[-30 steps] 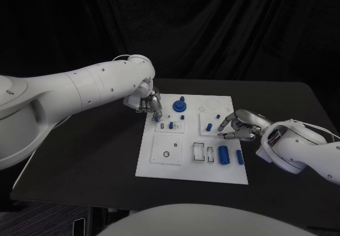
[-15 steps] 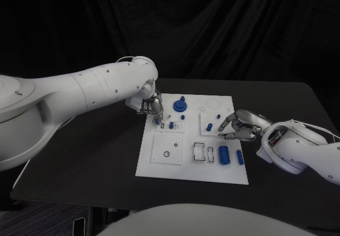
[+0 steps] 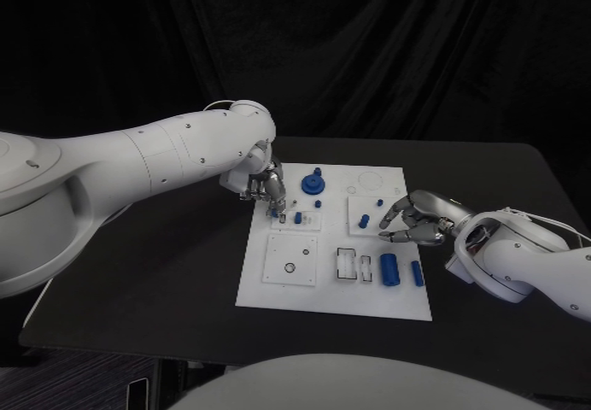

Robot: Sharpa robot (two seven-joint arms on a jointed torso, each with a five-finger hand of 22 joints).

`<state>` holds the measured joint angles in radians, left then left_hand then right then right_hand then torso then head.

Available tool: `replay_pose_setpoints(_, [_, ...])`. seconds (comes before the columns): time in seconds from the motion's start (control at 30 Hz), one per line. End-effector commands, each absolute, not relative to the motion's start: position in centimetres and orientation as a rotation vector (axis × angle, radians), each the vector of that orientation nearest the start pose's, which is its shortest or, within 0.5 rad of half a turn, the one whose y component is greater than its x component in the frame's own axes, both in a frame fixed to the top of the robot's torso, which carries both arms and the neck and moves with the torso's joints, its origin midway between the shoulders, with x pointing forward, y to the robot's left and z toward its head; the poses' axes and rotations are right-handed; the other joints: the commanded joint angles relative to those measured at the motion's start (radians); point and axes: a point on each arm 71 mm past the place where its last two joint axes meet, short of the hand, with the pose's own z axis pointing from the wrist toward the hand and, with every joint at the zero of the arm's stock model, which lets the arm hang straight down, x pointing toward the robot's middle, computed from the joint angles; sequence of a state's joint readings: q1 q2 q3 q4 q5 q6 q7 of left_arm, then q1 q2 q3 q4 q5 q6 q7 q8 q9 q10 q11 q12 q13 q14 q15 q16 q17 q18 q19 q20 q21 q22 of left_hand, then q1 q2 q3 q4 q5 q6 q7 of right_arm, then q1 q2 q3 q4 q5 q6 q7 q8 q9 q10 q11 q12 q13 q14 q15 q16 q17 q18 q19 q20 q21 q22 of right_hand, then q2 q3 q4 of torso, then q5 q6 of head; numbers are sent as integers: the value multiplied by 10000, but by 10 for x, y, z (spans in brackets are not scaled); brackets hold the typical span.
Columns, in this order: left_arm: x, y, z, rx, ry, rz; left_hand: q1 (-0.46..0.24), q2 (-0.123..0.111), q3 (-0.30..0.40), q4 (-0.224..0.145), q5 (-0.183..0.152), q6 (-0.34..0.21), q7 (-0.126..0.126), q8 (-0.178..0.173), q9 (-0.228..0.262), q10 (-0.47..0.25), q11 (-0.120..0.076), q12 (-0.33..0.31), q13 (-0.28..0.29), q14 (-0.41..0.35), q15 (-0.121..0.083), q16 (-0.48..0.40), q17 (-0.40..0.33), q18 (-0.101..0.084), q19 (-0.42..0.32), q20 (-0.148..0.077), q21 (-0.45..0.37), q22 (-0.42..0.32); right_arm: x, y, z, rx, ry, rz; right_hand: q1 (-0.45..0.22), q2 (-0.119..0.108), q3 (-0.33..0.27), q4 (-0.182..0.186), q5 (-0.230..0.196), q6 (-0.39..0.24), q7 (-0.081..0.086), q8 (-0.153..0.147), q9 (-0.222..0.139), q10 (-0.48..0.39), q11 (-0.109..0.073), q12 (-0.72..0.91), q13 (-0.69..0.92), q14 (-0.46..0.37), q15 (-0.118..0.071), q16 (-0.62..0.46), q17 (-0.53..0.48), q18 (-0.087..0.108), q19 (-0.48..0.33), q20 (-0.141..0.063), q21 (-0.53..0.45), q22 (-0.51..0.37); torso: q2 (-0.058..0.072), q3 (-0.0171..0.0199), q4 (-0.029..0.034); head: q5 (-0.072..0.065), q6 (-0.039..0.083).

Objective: Assemble the parts on the task board

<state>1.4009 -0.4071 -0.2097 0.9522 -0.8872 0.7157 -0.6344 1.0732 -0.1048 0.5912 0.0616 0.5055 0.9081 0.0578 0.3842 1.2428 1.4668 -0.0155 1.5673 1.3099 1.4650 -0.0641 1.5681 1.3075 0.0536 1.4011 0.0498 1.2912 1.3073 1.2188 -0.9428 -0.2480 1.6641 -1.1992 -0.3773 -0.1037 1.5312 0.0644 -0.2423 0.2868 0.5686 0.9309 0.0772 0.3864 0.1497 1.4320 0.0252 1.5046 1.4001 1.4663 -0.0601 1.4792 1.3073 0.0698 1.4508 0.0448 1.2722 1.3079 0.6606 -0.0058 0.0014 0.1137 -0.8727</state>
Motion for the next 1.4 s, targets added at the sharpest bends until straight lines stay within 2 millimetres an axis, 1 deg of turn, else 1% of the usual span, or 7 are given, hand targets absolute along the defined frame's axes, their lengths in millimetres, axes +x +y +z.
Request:
replay_pose_setpoints(0.03, [553,164,-216,576,27631,-907,-95,43,981,-1065,-39,-46,-27,-77,-18,1040,15,35,2609,1058,34,27,2633,159,-78,14,-58,1710,428,-216,-241,571,18939,7256,414,462,75,1,49,53,1,68,-13,287,-281,-101,-341,713,-86,-15,1008,6,28,-34,-36,1570,-1,-6,10,-16,1])
replay_pose_setpoints(0.33, [551,165,-216,620,27703,-977,-154,43,1072,-1268,-50,25,-9,-172,-66,1040,24,35,2609,1058,41,27,2633,169,-107,22,-100,1699,429,-216,-242,570,19003,7218,440,472,95,5,52,48,4,68,-19,281,-279,-106,-351,711,-86,-21,999,9,24,-35,-53,1567,7,-6,18,-4,1])
replay_pose_setpoints(0.47, [550,165,-217,337,28026,-1433,-200,37,1144,-1390,-67,61,7,-224,-86,1040,34,35,2609,1058,48,27,2633,177,-130,27,-135,1689,428,-217,-242,582,19049,7180,444,472,98,6,52,45,5,67,-21,272,-278,-112,-367,706,-86,-35,974,20,5,-35,-102,1551,2,2,10,-13,1])
replay_pose_setpoints(0.7, [548,164,-217,213,28297,-1762,-231,37,1162,-1429,-80,67,14,-247,-93,1040,41,35,2609,1058,52,27,2633,183,-145,29,-159,1682,428,-218,-243,588,19119,7135,450,472,102,7,52,41,7,65,-23,263,-277,-119,-383,704,-85,-40,967,21,2,-35,-110,1549,1,-1,30,-8,1])
replay_pose_setpoints(0.83, [548,164,-217,161,28320,-1792,-266,48,1170,-1447,-99,77,15,-263,-99,1040,46,35,2609,1058,56,27,2633,186,-154,32,-174,1677,428,-218,-243,578,19145,7133,450,472,102,7,52,41,7,65,-23,263,-277,-119,-383,704,-85,-40,967,21,2,-35,-110,1549,-3,-2,10,13,1])
replay_pose_setpoints(1.13, [552,168,-217,-175,28200,-1707,-350,121,1217,-1476,-109,74,27,-320,-113,1040,56,35,2609,1058,66,27,2633,204,-203,40,-252,1652,428,-217,-243,566,19251,7086,459,474,110,9,52,37,10,64,-26,251,-275,-127,-402,698,-83,-54,945,27,-8,-35,-137,1541,1,1,26,12,1])
replay_pose_setpoints(1.4, [555,170,-218,-435,28127,-1601,-440,195,1233,-1514,-134,29,55,-402,-126,1040,82,35,2609,1058,87,27,2633,228,-276,56,-362,1618,428,-216,-244,546,19331,7068,461,475,112,11,52,33,11,63,-28,251,-273,-127,-400,694,-82,-63,930,35,-22,-34,-172,1530,12,0,9,10,1])
